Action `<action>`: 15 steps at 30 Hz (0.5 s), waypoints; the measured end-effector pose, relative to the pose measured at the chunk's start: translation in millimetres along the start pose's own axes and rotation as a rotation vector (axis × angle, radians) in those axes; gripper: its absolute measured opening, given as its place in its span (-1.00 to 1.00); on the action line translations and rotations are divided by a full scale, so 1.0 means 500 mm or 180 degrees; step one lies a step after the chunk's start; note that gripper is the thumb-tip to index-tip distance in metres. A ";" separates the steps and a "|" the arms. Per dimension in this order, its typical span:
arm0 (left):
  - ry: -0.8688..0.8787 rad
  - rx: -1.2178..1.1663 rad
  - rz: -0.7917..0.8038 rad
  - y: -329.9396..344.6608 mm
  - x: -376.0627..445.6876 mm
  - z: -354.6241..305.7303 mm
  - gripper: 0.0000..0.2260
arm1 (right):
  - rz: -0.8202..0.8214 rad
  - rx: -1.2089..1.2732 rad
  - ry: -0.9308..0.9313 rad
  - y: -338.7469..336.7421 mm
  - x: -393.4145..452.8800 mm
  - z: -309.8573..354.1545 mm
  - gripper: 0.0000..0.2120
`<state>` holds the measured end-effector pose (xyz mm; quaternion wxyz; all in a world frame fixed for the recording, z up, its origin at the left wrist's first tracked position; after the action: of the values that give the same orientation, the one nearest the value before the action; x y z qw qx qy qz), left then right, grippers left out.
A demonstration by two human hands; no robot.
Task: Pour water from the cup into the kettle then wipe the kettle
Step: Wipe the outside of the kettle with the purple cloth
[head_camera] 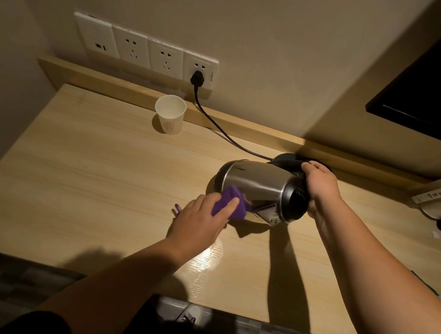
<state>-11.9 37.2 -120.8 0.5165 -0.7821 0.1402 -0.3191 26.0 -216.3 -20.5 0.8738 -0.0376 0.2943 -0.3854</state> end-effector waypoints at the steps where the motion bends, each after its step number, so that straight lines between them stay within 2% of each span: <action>1: -0.0150 0.0095 0.0075 0.004 -0.011 0.017 -0.33 | -0.0007 -0.0016 0.0024 -0.002 0.001 -0.002 -0.66; 4: -0.0496 0.0272 0.0278 0.009 -0.035 0.055 -0.35 | -0.0050 -0.0051 0.0074 -0.005 0.004 -0.006 -0.68; 7: -0.0567 0.0133 0.0114 -0.002 -0.028 0.048 -0.44 | -0.0102 -0.0025 0.0112 -0.006 0.004 -0.008 -0.68; 10: -0.0356 -0.0214 -0.0129 -0.021 0.001 -0.004 -0.49 | -0.0111 -0.0021 0.0150 -0.008 0.005 -0.007 -0.68; 15: 0.0240 -0.0400 -0.0235 -0.023 0.028 -0.064 -0.42 | -0.0062 -0.0012 0.0099 -0.004 0.006 -0.004 -0.67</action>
<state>-23.4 11.5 -97.0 0.4487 -0.8051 0.1503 -0.3577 25.4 -219.3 -22.9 0.8653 -0.0361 0.3081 -0.3938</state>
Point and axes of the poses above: each hand's wrist, its own x-axis towards the middle knuckle, its own y-axis out of the palm, z = x × y, the point moved 2 cm from there along x, towards the middle knuckle, and after that the axes turned 5 degrees about -z, right-handed, at the moved point
